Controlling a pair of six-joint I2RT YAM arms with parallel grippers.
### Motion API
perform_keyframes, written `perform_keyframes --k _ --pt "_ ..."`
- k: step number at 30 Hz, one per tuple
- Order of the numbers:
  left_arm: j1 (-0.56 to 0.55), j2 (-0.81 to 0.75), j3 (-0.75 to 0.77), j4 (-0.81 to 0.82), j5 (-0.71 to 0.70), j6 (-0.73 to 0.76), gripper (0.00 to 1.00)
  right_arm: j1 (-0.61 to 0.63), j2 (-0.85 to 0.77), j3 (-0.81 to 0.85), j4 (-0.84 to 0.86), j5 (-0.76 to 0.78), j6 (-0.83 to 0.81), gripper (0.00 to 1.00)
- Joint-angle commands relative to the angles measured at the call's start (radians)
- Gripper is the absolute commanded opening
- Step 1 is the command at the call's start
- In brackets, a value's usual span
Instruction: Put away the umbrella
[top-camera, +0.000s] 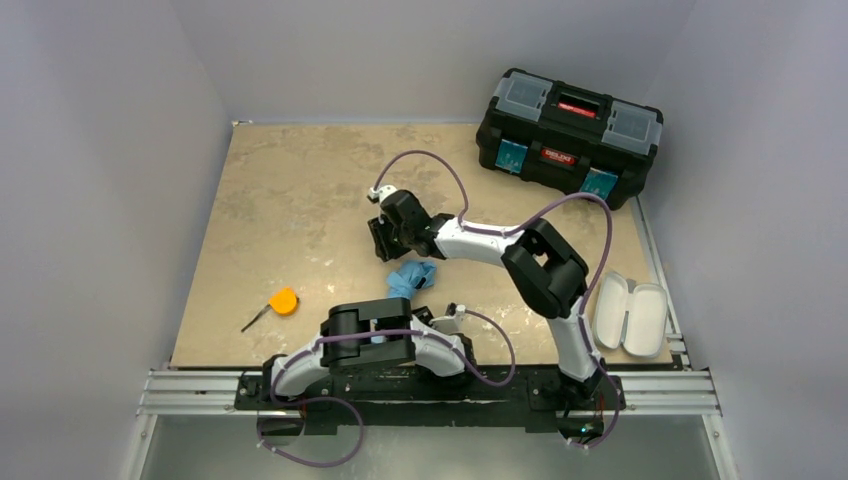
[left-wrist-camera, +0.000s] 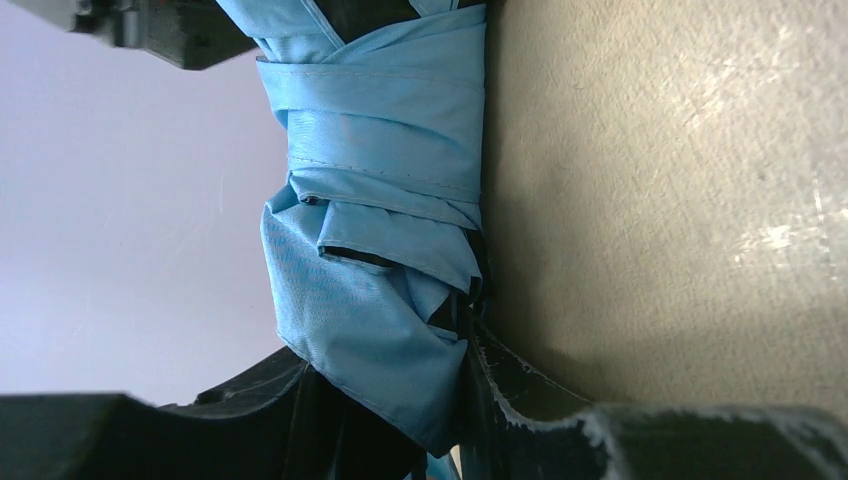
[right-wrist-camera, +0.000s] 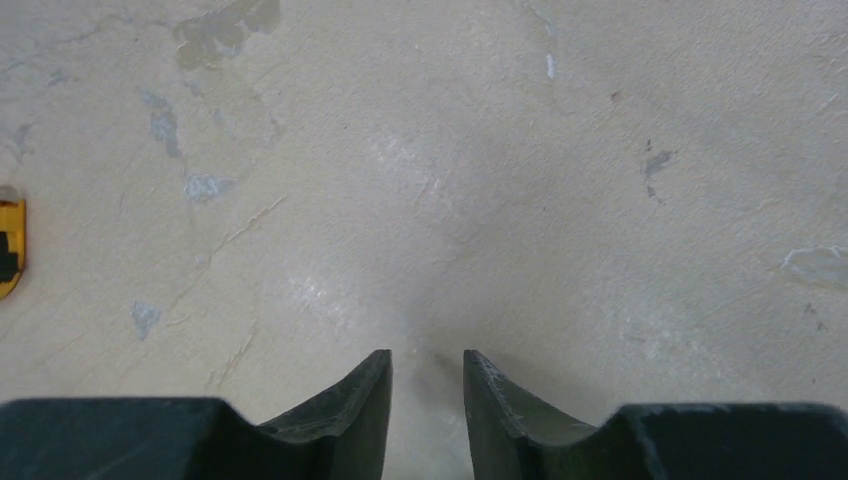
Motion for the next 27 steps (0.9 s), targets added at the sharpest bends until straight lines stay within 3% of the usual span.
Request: perform_keyframes --k 1,2,4,13,23,27 --pt "-0.012 0.038 -0.003 0.202 0.221 -0.027 0.00 0.005 -0.158 -0.011 -0.068 -0.044 0.027 0.22" --pt "-0.012 0.038 -0.002 0.207 0.225 -0.021 0.00 0.005 -0.189 -0.042 -0.068 -0.042 0.037 0.11" --pt "-0.012 0.040 0.000 0.208 0.228 -0.020 0.00 0.004 -0.239 -0.103 -0.085 -0.034 0.066 0.00" --pt "-0.012 0.039 -0.008 0.216 0.239 -0.019 0.00 0.005 -0.366 -0.350 -0.007 -0.129 0.168 0.00" --pt "-0.011 0.036 -0.004 0.202 0.251 -0.028 0.00 0.005 -0.270 -0.436 0.117 -0.229 0.215 0.00" --pt "-0.011 0.035 -0.002 0.200 0.253 -0.031 0.00 0.005 -0.303 -0.445 0.086 -0.167 0.205 0.00"
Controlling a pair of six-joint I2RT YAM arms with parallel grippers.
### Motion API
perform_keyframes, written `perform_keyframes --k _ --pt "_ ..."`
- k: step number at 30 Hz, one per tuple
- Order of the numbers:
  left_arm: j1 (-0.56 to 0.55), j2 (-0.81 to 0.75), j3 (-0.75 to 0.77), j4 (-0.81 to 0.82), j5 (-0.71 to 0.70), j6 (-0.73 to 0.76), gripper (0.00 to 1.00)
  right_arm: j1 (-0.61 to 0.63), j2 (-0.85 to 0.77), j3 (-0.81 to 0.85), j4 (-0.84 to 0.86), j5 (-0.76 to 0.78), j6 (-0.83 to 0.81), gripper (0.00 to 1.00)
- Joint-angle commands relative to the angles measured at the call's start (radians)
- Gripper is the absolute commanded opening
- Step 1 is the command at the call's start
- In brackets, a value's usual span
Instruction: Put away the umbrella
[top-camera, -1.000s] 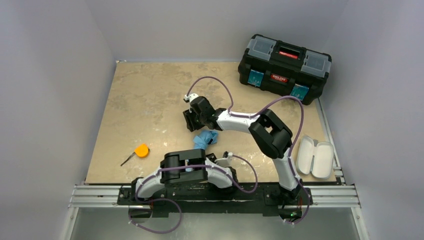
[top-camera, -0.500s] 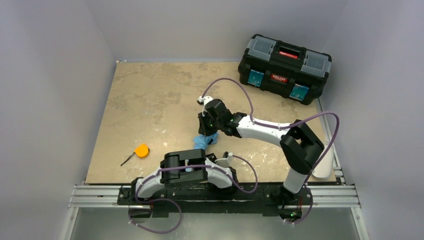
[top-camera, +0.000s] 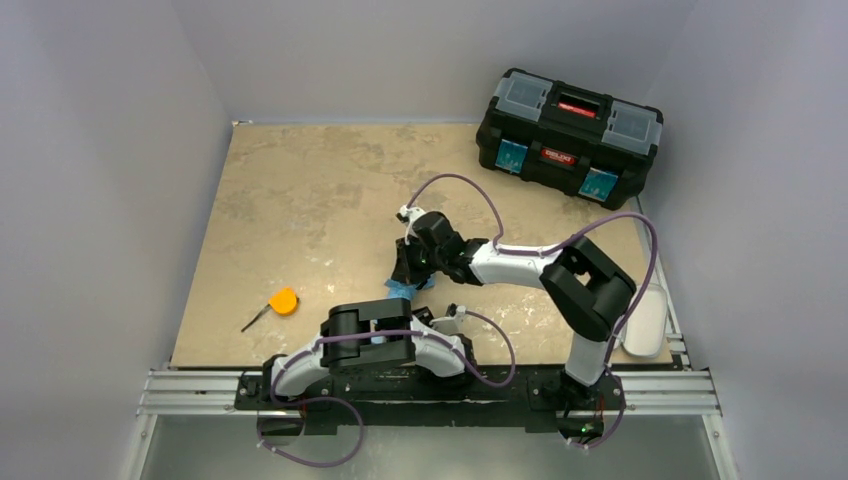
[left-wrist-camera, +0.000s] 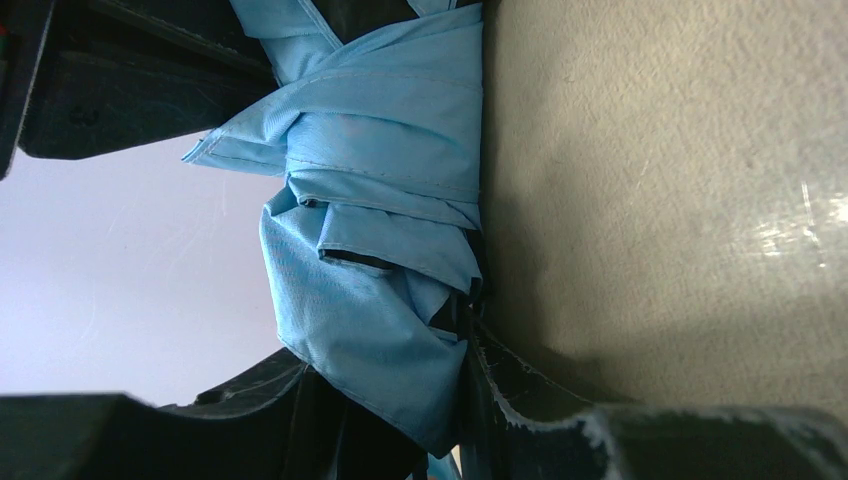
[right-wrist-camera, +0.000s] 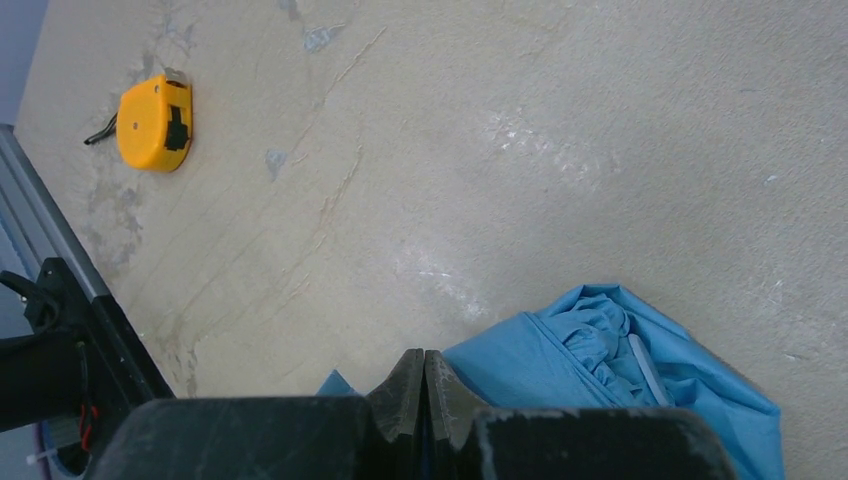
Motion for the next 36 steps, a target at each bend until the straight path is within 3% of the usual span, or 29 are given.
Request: perform_keyframes --k 1,3,6,13,26,36 --pt "-0.010 0.036 -0.001 0.196 0.247 -0.049 0.00 0.004 -0.031 -0.023 -0.085 0.066 -0.002 0.00" --pt "-0.010 0.038 0.001 0.192 0.247 -0.048 0.00 -0.002 -0.053 0.018 -0.138 0.129 -0.017 0.01" --pt "-0.010 0.035 0.000 0.191 0.248 -0.051 0.00 -0.021 -0.077 0.090 -0.193 0.171 -0.039 0.10" --pt "-0.010 0.039 0.011 0.191 0.249 -0.042 0.00 -0.035 -0.140 0.143 -0.239 0.105 -0.069 0.16" --pt "-0.009 0.050 0.020 0.192 0.256 -0.038 0.00 -0.034 -0.200 -0.003 -0.143 -0.154 -0.019 0.01" --pt "-0.009 0.051 0.020 0.185 0.262 -0.052 0.00 -0.035 -0.102 -0.022 -0.063 -0.188 0.020 0.00"
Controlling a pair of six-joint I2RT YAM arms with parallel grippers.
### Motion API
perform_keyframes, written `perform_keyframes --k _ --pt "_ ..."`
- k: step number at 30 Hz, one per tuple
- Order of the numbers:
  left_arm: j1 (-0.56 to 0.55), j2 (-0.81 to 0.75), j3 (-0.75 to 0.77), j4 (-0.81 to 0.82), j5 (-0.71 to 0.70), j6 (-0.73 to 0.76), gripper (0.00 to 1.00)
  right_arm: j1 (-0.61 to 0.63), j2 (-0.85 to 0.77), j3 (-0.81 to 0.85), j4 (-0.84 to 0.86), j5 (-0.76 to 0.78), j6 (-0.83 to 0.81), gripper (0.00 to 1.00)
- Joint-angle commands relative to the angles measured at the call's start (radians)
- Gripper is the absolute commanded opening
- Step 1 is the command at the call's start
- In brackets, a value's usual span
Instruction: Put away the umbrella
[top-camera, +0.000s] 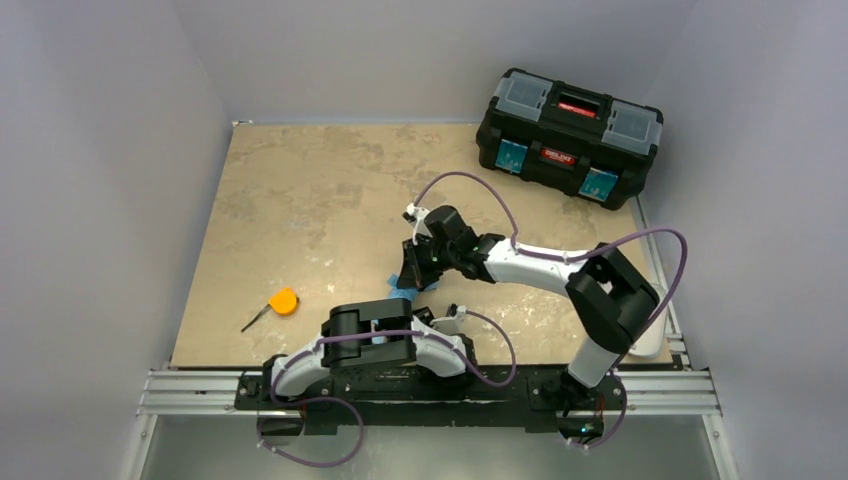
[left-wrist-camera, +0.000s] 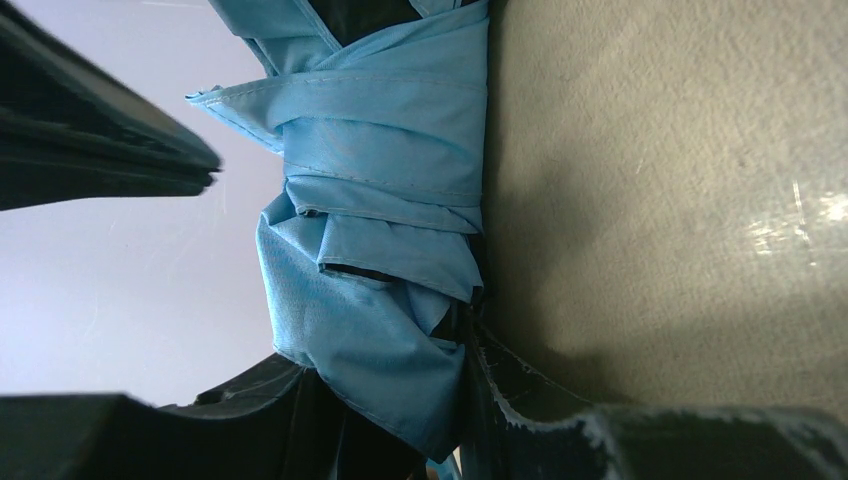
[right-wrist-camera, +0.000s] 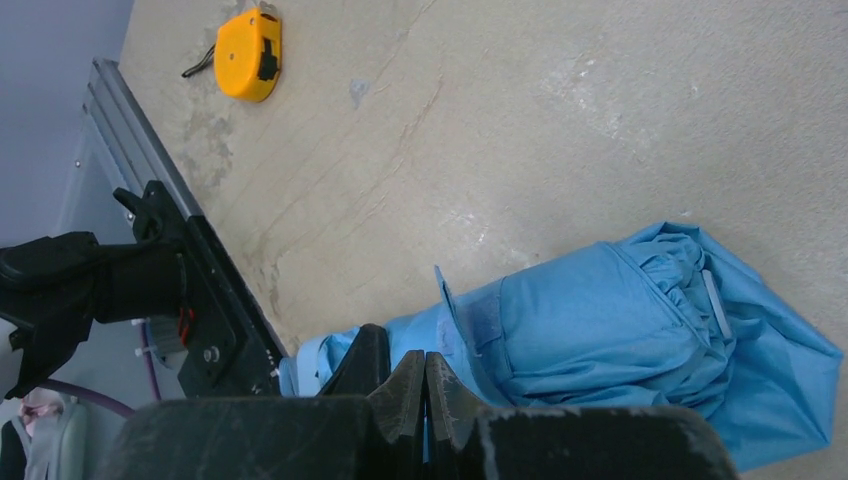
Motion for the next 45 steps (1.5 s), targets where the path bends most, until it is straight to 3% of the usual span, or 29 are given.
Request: perform_keyframes --k 1,19,28,36,41,45 --pt "-0.009 0.047 0.009 0.197 0.252 -0.053 0.00 0.000 0.052 0.002 0.075 -0.012 0.027 0.00" --pt "-0.008 0.045 0.006 0.186 0.258 -0.068 0.00 -0.090 0.220 -0.113 0.167 0.030 0.017 0.00" --pt "-0.006 0.045 0.010 0.187 0.257 -0.062 0.00 -0.028 0.217 -0.101 0.012 0.326 -0.058 0.00" --pt "0.001 0.030 -0.001 0.187 0.259 -0.066 0.00 0.019 0.268 -0.137 -0.004 0.424 -0.032 0.00" --pt "0.001 0.027 -0.001 0.181 0.260 -0.073 0.00 0.053 0.306 -0.064 -0.028 0.448 -0.031 0.00" --pt "0.002 0.014 -0.004 0.179 0.259 -0.071 0.00 0.053 0.321 0.123 -0.100 0.424 -0.068 0.00"
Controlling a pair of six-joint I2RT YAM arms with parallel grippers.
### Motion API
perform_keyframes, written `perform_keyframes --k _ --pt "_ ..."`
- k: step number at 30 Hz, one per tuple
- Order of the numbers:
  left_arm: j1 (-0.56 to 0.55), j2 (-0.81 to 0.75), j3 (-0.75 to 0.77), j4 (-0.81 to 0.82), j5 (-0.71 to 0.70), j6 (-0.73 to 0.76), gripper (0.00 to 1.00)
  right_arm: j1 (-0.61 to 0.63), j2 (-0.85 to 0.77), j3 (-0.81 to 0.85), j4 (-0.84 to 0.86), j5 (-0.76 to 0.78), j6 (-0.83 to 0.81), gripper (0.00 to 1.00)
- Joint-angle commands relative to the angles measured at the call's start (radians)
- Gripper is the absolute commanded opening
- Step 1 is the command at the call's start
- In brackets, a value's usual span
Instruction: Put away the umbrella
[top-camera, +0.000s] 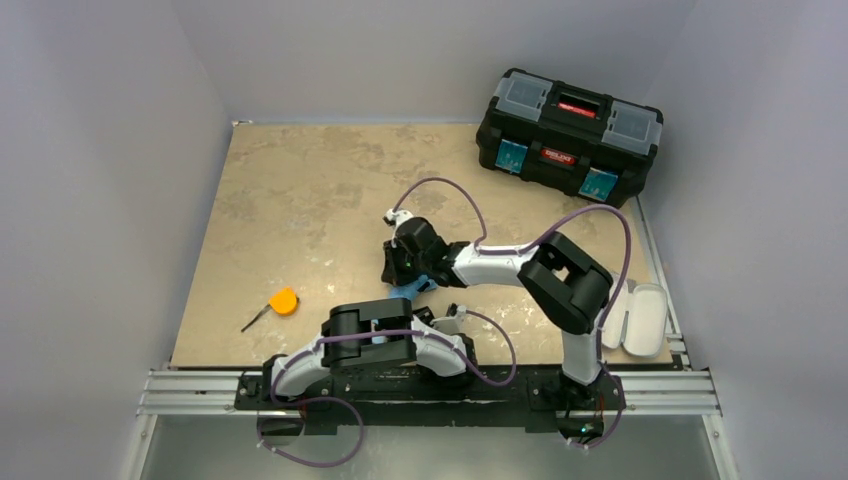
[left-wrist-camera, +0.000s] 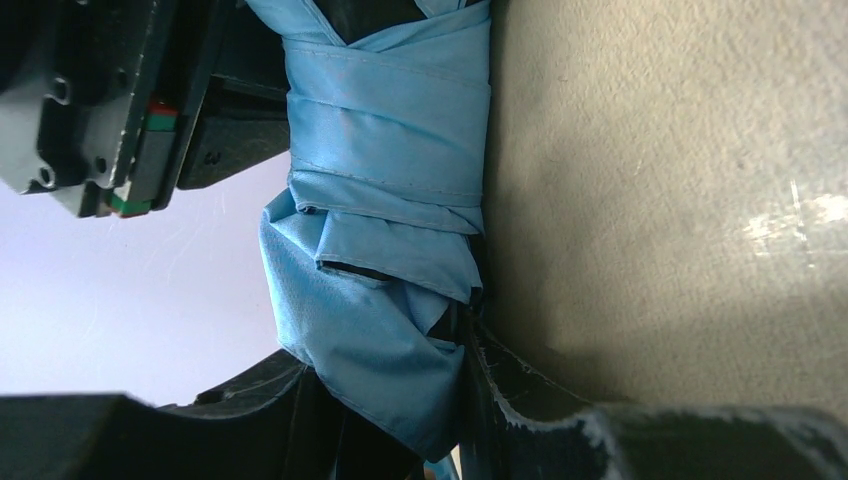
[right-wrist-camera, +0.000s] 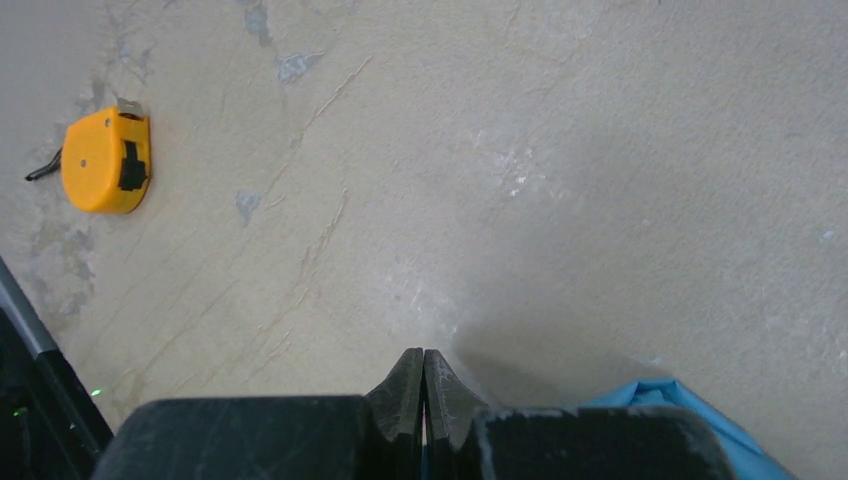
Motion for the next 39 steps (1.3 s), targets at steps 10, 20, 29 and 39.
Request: perform_keyframes --k 10,20,29,39 --pt "0.013 -0.045 0.024 0.178 0.273 -0.045 0.00 -0.063 -0.053 0.502 -0.527 0.072 -0.095 0.64" --pt "0.110 -0.097 0.181 0.240 0.313 0.122 0.41 -0.254 -0.382 0.136 -0.549 0.072 0.067 0.99" --pt "0.113 -0.222 0.215 0.244 0.336 0.199 0.83 -0.324 -0.462 -0.034 -0.558 -0.044 0.104 0.99" --pt "0.120 -0.582 0.084 0.278 0.467 0.257 0.86 -0.322 -0.481 -0.187 -0.372 -0.264 0.244 0.99"
